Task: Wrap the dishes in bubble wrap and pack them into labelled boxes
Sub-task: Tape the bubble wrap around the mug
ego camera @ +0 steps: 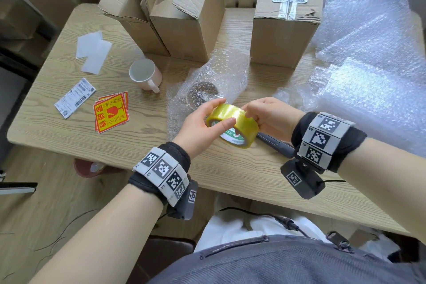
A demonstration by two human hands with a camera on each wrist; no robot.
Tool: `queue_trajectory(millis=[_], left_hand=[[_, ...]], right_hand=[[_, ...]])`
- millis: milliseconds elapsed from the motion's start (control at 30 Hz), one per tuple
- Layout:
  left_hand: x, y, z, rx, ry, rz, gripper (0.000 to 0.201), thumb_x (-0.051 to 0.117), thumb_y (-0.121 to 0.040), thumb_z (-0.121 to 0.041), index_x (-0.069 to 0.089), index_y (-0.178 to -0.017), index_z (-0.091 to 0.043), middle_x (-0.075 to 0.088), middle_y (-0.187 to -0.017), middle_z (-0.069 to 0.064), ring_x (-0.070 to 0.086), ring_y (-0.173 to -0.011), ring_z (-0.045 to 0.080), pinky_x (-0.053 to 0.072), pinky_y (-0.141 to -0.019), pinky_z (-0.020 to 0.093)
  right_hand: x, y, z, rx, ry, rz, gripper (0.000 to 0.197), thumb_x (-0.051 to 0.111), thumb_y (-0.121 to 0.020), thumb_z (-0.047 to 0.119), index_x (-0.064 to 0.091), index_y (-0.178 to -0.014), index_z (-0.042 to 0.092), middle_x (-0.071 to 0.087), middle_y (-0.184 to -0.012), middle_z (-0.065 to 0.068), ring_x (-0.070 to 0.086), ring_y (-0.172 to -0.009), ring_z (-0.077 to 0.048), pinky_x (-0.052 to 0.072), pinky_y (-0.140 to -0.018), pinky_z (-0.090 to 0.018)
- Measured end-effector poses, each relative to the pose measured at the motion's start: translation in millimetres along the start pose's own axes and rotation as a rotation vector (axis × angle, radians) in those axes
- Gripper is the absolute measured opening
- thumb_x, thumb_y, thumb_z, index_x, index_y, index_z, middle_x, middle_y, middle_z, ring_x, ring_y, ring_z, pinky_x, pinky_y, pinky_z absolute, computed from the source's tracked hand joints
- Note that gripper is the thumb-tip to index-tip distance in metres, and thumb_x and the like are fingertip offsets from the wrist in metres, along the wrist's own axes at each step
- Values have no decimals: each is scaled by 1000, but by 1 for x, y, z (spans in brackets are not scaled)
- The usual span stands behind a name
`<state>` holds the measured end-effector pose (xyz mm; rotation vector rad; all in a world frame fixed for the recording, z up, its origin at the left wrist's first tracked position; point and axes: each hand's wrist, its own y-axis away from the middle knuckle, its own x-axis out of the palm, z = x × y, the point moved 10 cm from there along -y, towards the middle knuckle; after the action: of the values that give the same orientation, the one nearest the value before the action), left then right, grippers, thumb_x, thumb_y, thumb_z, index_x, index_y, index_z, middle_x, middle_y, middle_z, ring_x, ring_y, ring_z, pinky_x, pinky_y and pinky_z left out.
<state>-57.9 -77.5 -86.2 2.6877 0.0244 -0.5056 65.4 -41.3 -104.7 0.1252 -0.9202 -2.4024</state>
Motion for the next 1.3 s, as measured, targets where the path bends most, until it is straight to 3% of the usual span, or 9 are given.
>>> queue_trajectory(millis=[133, 333, 600, 733, 867, 933, 1067, 1200, 1300], left_hand=[[-2, -1, -1, -15, 18, -7, 55, 73, -79, -38, 53, -129, -32, 58, -114, -14, 60, -109, 15, 49, -97, 43], [1, 3, 1, -120, 140, 4, 45, 63, -89, -30, 49, -132, -27, 59, -123, 2, 62, -105, 14, 56, -82, 38], [-4, 0, 5, -123, 111, -51, 46, 69, -84, -37, 53, -127, -28, 60, -121, 4, 60, -109, 19, 56, -83, 40], [-8, -1, 5, -125, 54, -63, 50, 69, -76, -49, 55, -122, -34, 60, -120, 1, 59, -110, 16, 53, -89, 45], [-4, 0, 12, -197, 115, -25, 43, 65, -87, -39, 53, -127, -29, 58, -123, 4, 59, -107, 13, 59, -77, 38], [0, 2, 16, -253, 160, -3, 40, 62, -88, -40, 53, -125, -29, 56, -125, 5, 58, -110, 16, 59, -75, 36], [4, 6, 22, -366, 283, 20, 28, 56, -91, -44, 56, -114, -30, 54, -128, 3, 58, -113, 25, 59, -73, 40], [7, 6, 23, -406, 293, 30, 34, 49, -93, -46, 56, -118, -24, 57, -125, 6, 59, -111, 28, 58, -78, 43], [-3, -2, 2, -136, 6, -74, 46, 52, -93, -45, 50, -132, -20, 53, -133, 5, 51, -123, 22, 43, -103, 44]], right_hand=[[-3, -2, 1, -27, -41, 14, 51, 48, -70, 6, 45, -106, -30, 42, -85, -22, 45, -74, -31, 42, -63, -32], [-11, 6, 21, -207, -135, 22, 22, 57, -87, -4, 67, -103, 6, 66, -85, -14, 63, -73, -19, 55, -69, -29], [-23, 14, 50, -474, 567, -327, 10, 72, -81, 12, 76, -91, 10, 73, -86, -3, 67, -85, -15, 53, -84, -27], [-7, 23, 63, -629, 944, -397, 14, 63, -88, 14, 72, -93, 5, 70, -90, -9, 62, -84, -24, 46, -76, -28], [13, 43, 70, -854, 1143, -483, 7, 62, -75, -1, 62, -70, 3, 60, -64, -10, 55, -45, -29, 42, -39, -27], [17, 47, 71, -895, 1210, -524, 12, 53, -77, 3, 59, -67, 5, 57, -61, -7, 49, -38, -26, 33, -33, -23], [12, 49, 72, -906, 1082, -518, 7, 53, -76, -4, 58, -75, 1, 59, -73, -14, 51, -46, -30, 36, -40, -27], [1, 44, 68, -817, 777, -486, 10, 49, -91, 3, 58, -91, -1, 60, -89, -15, 56, -77, -31, 45, -71, -39], [7, 43, 66, -814, 781, -474, 8, 53, -90, 5, 58, -90, 0, 60, -86, -13, 53, -77, -24, 39, -71, -27]])
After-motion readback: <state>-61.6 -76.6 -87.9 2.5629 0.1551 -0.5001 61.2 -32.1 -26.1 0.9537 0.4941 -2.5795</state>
